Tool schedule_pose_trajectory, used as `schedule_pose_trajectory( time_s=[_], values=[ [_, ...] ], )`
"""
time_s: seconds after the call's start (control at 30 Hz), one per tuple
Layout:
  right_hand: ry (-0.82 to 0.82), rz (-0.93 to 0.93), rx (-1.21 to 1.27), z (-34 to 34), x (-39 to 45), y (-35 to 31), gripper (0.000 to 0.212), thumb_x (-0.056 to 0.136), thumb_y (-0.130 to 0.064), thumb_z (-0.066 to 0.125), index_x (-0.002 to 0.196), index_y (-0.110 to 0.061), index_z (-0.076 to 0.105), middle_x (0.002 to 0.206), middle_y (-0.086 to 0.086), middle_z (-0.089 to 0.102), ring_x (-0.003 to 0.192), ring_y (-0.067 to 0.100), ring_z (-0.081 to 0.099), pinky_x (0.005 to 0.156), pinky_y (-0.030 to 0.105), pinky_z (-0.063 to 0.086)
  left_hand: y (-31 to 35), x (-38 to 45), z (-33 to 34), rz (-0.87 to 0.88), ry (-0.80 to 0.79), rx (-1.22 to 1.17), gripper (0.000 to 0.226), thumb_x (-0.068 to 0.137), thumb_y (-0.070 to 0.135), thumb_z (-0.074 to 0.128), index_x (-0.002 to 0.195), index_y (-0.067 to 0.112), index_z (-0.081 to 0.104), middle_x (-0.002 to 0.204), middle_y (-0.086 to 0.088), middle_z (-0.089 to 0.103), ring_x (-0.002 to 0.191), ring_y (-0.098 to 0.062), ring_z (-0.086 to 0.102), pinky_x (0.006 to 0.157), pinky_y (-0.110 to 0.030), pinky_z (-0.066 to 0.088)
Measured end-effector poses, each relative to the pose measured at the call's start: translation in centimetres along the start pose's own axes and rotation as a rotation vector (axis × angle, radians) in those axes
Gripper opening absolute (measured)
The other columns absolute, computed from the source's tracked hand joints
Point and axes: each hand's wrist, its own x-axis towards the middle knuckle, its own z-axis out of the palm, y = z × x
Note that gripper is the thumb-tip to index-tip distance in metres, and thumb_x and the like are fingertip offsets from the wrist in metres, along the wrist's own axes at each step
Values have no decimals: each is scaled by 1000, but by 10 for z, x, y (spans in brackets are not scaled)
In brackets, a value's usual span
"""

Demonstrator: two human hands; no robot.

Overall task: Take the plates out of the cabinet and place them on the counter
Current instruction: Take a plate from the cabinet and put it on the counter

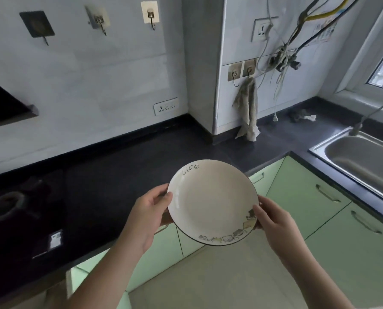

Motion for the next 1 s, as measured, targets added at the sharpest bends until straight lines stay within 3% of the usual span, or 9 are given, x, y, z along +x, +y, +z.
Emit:
schedule_pose_trajectory(
  time_s=[0.1, 0.23, 0.4, 0.57, 0.73, 0.9, 1.0],
  values=[
    [-6, 3, -7, 18, 35, -4, 24, 97, -25, 49, 108, -37, 66, 75, -5, 69, 64, 14, 63, 69, 37, 50, -1, 27, -5, -14, 36, -20, 24, 100, 14, 53, 108, 28, 71, 97, -1, 77, 89, -22, 74, 76, -38, 61],
    [-49, -5, -12, 46, 80, -15, 26, 98, -20, 47, 98, -40, 64, 74, -16, 69, 59, 2, 62, 66, 32, 48, -5, 70, -19, -25, 75, -50, 24, 100, 14, 53, 109, 29, 70, 100, 2, 77, 91, -17, 74, 71, -32, 60],
    [-42, -23, -72, 79, 140, -32, 32, 99, -16, 47, 90, -45, 56, 77, -11, 67, 57, -4, 59, 54, 8, 43, -9, 133, -38, -67, 84, -69, 28, 99, 14, 55, 120, 27, 67, 109, 6, 73, 99, -15, 70, 74, -33, 62],
    [-29, -15, -147, 104, 188, -32, 20, 98, -19, 49, 105, -35, 58, 83, -10, 68, 66, 3, 62, 60, 21, 46, -13, 197, -50, -165, 54, -28, 33, 98, 11, 55, 127, 24, 63, 119, 1, 67, 106, -18, 66, 79, -42, 62],
    [-37, 46, -157, 117, 231, -18, 26, 97, -19, 49, 115, -36, 59, 85, -10, 70, 70, 10, 68, 58, 21, 46, -18, 250, -47, -202, 42, 33, 34, 97, 7, 54, 128, 21, 62, 117, 2, 67, 106, -18, 65, 77, -43, 62],
    [-62, 97, -176, 129, 288, 1, 26, 97, -19, 50, 119, -29, 60, 87, -9, 70, 72, 7, 68, 56, 10, 45, -34, 305, -29, -244, 90, 70, 34, 97, 6, 53, 125, 23, 62, 115, 4, 67, 102, -16, 65, 75, -40, 62],
    [-107, 118, -224, 135, 328, 18, 26, 96, -21, 51, 120, -26, 60, 88, -10, 69, 75, 8, 68, 63, 20, 47, -46, 337, -16, -289, 132, 98, 38, 96, 7, 55, 129, 24, 61, 116, 4, 66, 106, -18, 65, 80, -47, 61]
  ],
)
